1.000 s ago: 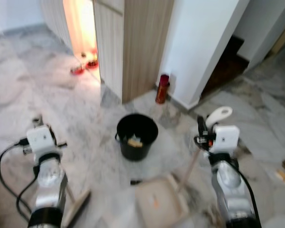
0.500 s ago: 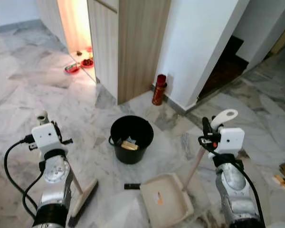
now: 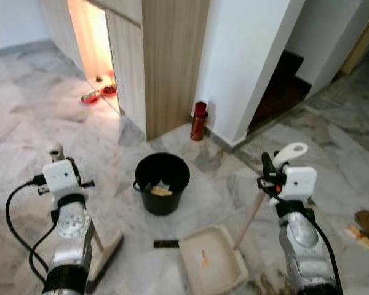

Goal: Sweep floor

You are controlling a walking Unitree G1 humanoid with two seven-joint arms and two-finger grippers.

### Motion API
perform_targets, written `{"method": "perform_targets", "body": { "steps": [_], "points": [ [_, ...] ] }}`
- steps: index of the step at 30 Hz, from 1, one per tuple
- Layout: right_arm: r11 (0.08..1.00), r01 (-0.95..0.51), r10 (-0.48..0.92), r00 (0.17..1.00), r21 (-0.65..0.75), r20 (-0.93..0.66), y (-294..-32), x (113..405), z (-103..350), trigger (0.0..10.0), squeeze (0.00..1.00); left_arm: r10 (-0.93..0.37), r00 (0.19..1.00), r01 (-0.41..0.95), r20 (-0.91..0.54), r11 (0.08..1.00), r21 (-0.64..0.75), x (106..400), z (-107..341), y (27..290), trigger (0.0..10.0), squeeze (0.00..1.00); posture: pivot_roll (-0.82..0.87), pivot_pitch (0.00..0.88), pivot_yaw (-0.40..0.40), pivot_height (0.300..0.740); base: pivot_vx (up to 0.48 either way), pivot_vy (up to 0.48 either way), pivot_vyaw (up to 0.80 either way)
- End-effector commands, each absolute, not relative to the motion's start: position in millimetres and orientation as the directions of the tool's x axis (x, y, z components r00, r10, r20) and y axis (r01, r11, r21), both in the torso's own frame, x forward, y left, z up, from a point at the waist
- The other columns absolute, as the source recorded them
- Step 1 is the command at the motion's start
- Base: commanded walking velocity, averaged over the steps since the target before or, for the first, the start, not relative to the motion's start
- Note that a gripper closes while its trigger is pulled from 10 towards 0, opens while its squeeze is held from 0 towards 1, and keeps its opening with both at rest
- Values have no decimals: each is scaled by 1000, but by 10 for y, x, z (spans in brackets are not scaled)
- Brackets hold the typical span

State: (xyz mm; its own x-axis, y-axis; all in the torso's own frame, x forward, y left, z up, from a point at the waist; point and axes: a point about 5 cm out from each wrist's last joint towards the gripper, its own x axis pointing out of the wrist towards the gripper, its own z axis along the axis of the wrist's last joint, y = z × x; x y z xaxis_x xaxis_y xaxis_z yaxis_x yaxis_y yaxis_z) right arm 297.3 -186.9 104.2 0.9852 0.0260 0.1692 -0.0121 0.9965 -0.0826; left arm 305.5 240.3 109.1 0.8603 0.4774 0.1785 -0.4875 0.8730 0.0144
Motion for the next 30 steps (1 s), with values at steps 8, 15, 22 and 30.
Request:
{"method": "perform_targets", "body": {
  "steps": [8, 15, 22, 30],
  "points": [
    [996, -3, 20, 979, -84, 204, -1893, 2989, 1116, 10000, 0, 479, 855, -491, 196, 871, 14, 3067, 1134, 2420, 10000, 0, -17, 69, -104, 740, 0, 0, 0],
    [997, -2, 18, 979, -81, 203, -1890, 2993, 1117, 10000, 0, 479, 856, -491, 194, 871, 17, 3067, 1130, 2424, 10000, 0, -20, 66, -105, 740, 153, 0, 0],
    [997, 1, 15, 979, -79, 204, -1895, 2994, 1119, 10000, 0, 477, 857, -489, 193, 872, 16, 3068, 1126, 2423, 10000, 0, -22, 59, -104, 740, 316, 0, 0],
    [997, 15, 2, 979, -78, 204, -1896, 3009, 1118, 10000, 0, 472, 860, -483, 195, 875, 13, 3079, 1132, 2410, 9961, 0, -20, 53, -102, 740, 324, 0, 0]
  ]
}}
